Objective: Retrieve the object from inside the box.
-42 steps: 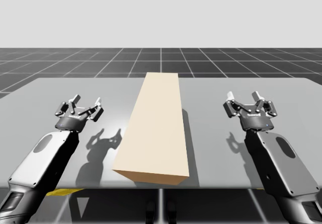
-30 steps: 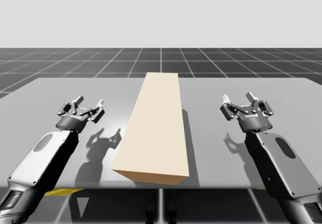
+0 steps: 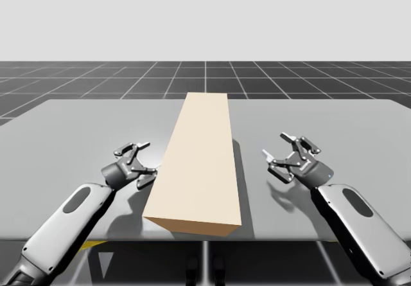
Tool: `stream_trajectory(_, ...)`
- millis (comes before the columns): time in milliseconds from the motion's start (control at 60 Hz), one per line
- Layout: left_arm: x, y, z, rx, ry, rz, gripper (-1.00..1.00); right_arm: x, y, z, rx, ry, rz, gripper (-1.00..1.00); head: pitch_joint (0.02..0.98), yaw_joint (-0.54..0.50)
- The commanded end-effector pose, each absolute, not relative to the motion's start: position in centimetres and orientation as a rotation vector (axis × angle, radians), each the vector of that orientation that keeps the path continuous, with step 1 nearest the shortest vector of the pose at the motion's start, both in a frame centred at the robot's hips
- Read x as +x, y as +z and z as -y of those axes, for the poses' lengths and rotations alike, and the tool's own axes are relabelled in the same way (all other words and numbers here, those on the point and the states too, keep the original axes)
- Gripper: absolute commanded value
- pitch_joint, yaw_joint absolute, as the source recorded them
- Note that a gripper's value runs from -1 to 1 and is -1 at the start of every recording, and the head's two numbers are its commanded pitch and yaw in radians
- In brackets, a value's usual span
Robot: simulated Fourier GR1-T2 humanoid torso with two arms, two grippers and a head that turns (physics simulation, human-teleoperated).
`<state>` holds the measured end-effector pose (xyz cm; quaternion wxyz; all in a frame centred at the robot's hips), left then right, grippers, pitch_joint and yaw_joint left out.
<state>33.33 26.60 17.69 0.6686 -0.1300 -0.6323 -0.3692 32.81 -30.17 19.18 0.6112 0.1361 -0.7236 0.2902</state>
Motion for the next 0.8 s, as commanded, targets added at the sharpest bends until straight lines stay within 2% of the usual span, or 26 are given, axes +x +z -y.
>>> stream_trajectory(17,30.8,16.8,-22.9,-0.415,-1.006,1.361,-1.0,31.0,18.9,28.8,0.415,0.82,1.688,-1.0,0.056,-0.03)
stream_trajectory(150,30.2,16.8,-21.5,-0.435,-1.047,1.328,-1.0,30.7,18.7,28.8,0.411,0.85,1.703,-1.0,0.058,-0.03)
stream_trajectory(283,30.5,16.8,-20.4,-0.443,-1.039,1.341,-1.0,30.6,18.5,28.7,0.425,0.845,1.706,-1.0,0.059,-0.03)
stream_trajectory(350,30.9,16.9,-19.8,-0.478,-1.015,1.339,-1.0,30.5,18.4,28.7,0.425,0.845,1.709,-1.0,0.058,-0.03)
stream_trajectory(500,32.8,16.7,-17.8,-0.501,-1.001,1.31,-1.0,30.2,18.1,28.6,0.395,0.818,1.733,-1.0,0.061,-0.03)
stream_trajectory(617,35.0,16.5,-16.0,-0.567,-0.949,1.283,-1.0,29.7,17.8,28.7,0.413,0.823,1.73,-1.0,0.065,-0.03)
stream_trajectory(800,36.9,15.3,-13.6,-0.654,-0.91,1.225,-1.0,29.1,17.4,28.9,0.428,0.841,1.719,-1.0,0.076,-0.03)
